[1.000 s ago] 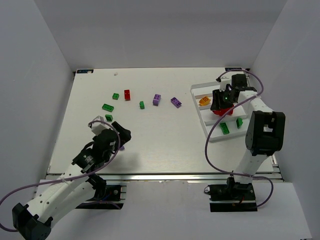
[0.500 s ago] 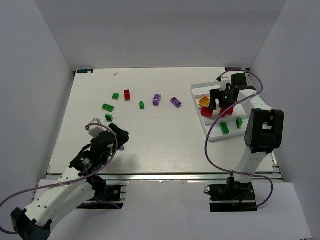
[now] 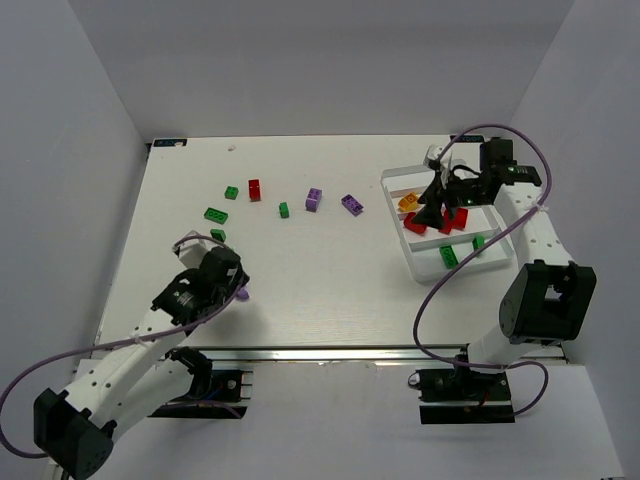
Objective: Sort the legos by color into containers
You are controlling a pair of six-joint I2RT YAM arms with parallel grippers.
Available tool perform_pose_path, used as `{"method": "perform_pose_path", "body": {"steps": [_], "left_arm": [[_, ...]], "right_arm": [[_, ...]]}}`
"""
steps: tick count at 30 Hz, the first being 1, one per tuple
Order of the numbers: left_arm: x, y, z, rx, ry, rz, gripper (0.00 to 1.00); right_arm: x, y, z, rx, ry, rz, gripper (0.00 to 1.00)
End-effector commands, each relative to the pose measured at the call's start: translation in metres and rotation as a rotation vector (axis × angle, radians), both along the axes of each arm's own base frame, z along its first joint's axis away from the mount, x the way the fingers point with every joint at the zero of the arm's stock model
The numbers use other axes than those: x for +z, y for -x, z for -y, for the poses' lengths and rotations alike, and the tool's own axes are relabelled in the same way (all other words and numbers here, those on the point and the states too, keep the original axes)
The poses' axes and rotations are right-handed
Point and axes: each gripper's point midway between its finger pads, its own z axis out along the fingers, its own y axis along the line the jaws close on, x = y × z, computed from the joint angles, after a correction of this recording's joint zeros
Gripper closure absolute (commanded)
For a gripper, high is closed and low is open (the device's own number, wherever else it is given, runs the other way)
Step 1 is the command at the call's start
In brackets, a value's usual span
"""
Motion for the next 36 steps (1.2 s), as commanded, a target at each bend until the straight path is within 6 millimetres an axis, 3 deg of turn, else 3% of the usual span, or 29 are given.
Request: {"method": "perform_pose_path", "body": {"steps": [1,2,3,5,6,8,9,15,25,36], "left_arm": [[0.002,-0.007,-0.012,0.009,-0.021,-0.058,0.33],[0.002,-0.014,-0.012,0.003,-0.014,-0.066,0.29],[0.001,-0.02,-0.025,0.019,-0.028,-0.082,0.23],[-0.004,-0.028,-0.023,-0.019,0.004,-0.125,0.19],[0.001,-0.036,-0.033,-0.009,-0.005,-0.126,0.16],[-0.001,-0.045,-0.036,-0.025,-0.003,-0.16,0.13],[0.008,-0.052,-0.041,-0.028,-0.013,-0.148,0.11],[0.007,-0.067,-0.046,-0.045,-0.035,-0.18,0.09],[-0.019,-0.056,-0.054,-0.064,-0.083,-0.258,0.22],[-0.039,-0.06,-0.068,-0.039,-0.131,-0.313,0.32]], "right_arm": [[0.01,0.031,-0.023,0.151,-0.116,0.009,0.35],[0.011,0.032,-0.024,0.146,-0.117,0.011,0.38],[0.011,0.031,-0.025,0.135,-0.118,0.006,0.41],[0.013,0.03,-0.025,0.114,-0.118,0.005,0.46],[0.012,0.029,-0.024,0.086,-0.119,-0.021,0.47],[0.017,0.023,-0.023,0.06,-0.118,0.011,0.45],[0.017,0.02,-0.022,0.04,-0.109,0.017,0.44],[0.018,0.016,-0.016,-0.029,-0.085,0.038,0.39],[0.005,0.016,-0.014,-0.065,-0.078,-0.01,0.38],[-0.004,0.018,-0.013,-0.071,-0.075,-0.047,0.38]]}}
